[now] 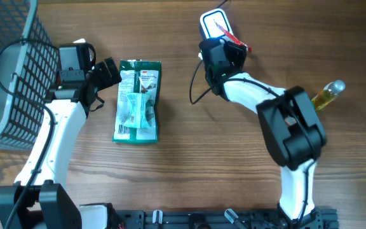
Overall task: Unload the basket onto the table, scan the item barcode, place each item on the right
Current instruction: 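Hold the red stick in front of the scanner window, then carry the red stick right and set it down on the table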
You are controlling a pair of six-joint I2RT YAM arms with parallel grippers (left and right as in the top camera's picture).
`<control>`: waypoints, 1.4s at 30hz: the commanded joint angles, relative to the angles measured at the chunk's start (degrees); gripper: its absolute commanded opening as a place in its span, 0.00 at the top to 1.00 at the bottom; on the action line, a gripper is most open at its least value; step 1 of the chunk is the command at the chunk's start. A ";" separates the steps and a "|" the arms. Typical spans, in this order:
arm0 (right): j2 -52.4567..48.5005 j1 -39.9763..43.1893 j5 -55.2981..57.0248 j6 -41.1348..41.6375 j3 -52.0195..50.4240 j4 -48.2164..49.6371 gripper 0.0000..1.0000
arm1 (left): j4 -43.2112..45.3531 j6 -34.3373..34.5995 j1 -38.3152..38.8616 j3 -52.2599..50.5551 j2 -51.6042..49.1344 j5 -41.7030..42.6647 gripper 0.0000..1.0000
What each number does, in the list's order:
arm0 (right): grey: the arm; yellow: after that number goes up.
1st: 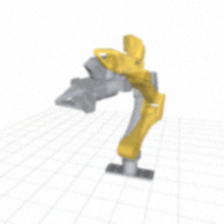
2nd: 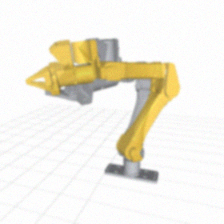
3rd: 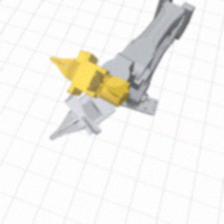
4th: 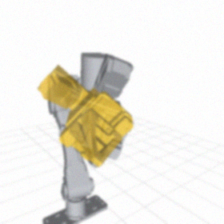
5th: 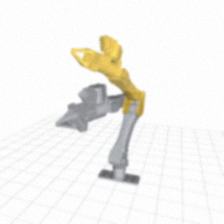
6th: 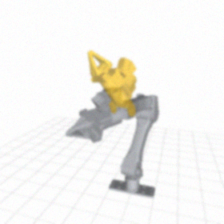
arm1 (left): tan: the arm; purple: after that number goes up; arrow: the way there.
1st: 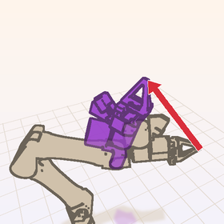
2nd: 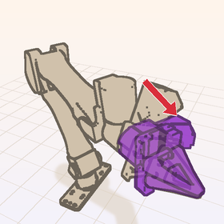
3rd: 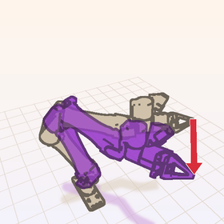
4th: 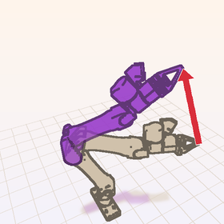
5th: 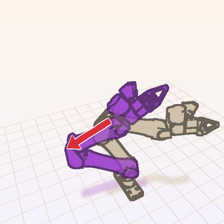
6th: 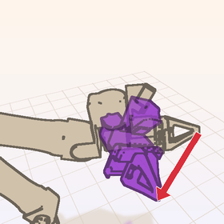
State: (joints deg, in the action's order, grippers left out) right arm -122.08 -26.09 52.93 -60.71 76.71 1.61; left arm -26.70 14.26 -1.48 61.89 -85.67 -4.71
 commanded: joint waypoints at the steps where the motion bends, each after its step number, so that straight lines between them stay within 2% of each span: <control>1: 10.75 -0.31 -4.85 13.84 0.63 -10.21 0.96 | 0.11 -0.50 -0.20 0.44 0.15 -0.52 0.00; 4: 18.75 -0.31 -12.68 31.01 0.63 -26.40 0.96 | 0.13 -0.50 -0.20 0.44 0.15 -0.52 0.00; 6: 22.91 -0.28 -23.10 43.04 0.63 -38.14 0.96 | 0.13 -0.50 -0.20 0.44 0.15 -0.52 0.00; 10: 24.70 -0.13 -40.30 59.08 0.39 -56.43 0.96 | 0.13 -0.50 -0.20 0.44 0.15 -0.52 0.00; 12: 24.63 -0.13 -46.07 65.68 -1.14 -59.93 0.96 | 0.13 -0.50 -0.20 0.44 0.15 -0.52 0.00; 15: 24.59 -0.13 -48.52 70.18 -3.61 -61.35 0.96 | 0.11 -0.50 -0.20 0.44 0.15 -0.52 0.00; 22: 24.59 -0.11 -44.28 78.93 -13.07 -53.22 0.96 | 0.11 -0.50 -0.20 0.44 0.15 -0.52 0.00; 25: 24.59 -0.02 -43.08 78.90 -14.08 -53.09 0.95 | 0.13 -0.50 -0.20 0.44 0.15 -0.52 0.00; 26: 24.59 -0.02 -43.04 78.86 -14.10 -53.05 0.92 | 0.13 -0.50 -0.20 0.44 0.15 -0.52 0.00; 28: 24.59 -0.02 -42.12 78.86 -14.10 -52.52 0.66 | 0.13 -0.50 -0.20 0.44 0.15 -0.52 0.00; 29: 24.59 -0.02 -42.03 78.84 -14.10 -52.15 0.62 | 0.11 -0.50 -0.20 0.44 0.15 -0.52 0.00; 30: 24.59 -0.02 -42.05 78.84 -14.10 -51.49 0.51 | 0.13 -0.50 -0.20 0.44 0.15 -0.52 0.00; 33: 24.59 -0.02 -42.18 78.84 -14.10 -48.28 0.51 | 0.13 -0.50 -0.20 0.44 0.15 -0.52 0.00; 34: 24.57 -0.02 -42.27 78.75 -14.21 -46.90 0.54 | 0.13 -0.50 -0.20 0.44 0.15 -0.52 0.00; 35: 24.57 -0.02 -42.29 78.71 -14.45 -44.98 0.63 | 0.13 -0.50 -0.20 0.44 0.15 -0.52 0.00; 37: 24.52 -0.02 -42.29 78.71 -14.49 -42.80 0.85 | 0.13 -0.50 -0.20 0.44 0.15 -0.52 0.00; 39: 24.17 -0.02 -42.51 78.66 -14.49 -40.83 0.96 | 0.11 -0.50 -0.20 0.44 0.15 -0.52 0.00; 42: 22.67 -0.02 -44.33 76.76 -14.49 -37.66 0.96 | 0.13 -0.50 -0.20 0.44 0.15 -0.52 0.00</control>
State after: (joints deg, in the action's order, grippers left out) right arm -97.32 -26.06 9.47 17.91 62.85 -37.50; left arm -26.72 14.26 -1.48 61.89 -85.67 -4.69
